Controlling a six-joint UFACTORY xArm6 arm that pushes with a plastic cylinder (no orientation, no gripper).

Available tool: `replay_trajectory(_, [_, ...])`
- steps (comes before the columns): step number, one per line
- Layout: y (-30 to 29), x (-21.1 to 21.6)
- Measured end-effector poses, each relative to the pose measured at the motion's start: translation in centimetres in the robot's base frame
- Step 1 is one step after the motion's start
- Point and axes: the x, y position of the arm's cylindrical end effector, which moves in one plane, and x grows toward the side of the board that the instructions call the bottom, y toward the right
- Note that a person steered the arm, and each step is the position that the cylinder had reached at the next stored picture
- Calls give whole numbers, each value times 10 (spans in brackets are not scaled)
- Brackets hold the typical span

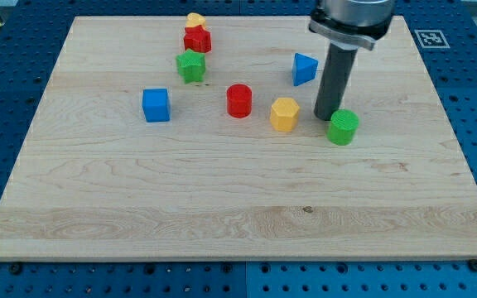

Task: Move the yellow hexagon diagonally to the bottom left of the blue triangle

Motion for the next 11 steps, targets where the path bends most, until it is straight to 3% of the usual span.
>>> replay_trajectory(6, [-61, -20])
replay_trajectory(11, [-115, 20])
